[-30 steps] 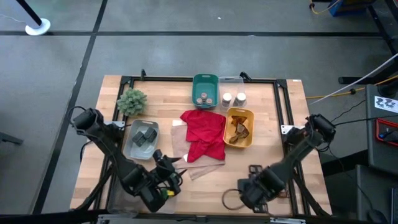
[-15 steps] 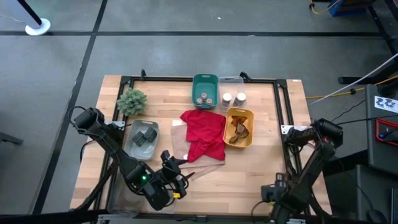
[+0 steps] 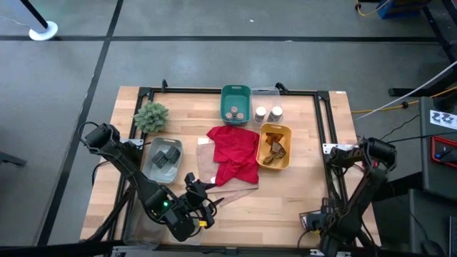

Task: Sort spices by type
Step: Put the brown seasoning sachet into the yellow bin

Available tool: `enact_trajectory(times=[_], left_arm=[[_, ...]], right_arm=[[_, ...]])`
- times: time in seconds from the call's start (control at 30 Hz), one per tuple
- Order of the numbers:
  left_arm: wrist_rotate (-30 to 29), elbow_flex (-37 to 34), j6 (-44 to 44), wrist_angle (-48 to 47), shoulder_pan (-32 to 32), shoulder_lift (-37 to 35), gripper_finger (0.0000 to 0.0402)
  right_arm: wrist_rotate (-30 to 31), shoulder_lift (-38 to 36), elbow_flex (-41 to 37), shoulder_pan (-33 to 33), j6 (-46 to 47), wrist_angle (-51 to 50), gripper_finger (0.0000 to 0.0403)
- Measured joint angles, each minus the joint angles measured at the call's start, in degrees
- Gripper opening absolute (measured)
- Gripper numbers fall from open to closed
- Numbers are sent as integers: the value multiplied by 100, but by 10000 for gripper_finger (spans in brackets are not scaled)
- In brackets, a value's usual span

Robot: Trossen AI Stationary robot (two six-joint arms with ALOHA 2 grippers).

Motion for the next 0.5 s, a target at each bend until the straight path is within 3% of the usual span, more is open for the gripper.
enact_trajectory(times=[0.5], left_arm=[[-2,0,32,83,24,0,237]], right_arm=[[596,-26,-737,-14,-111,487,252]])
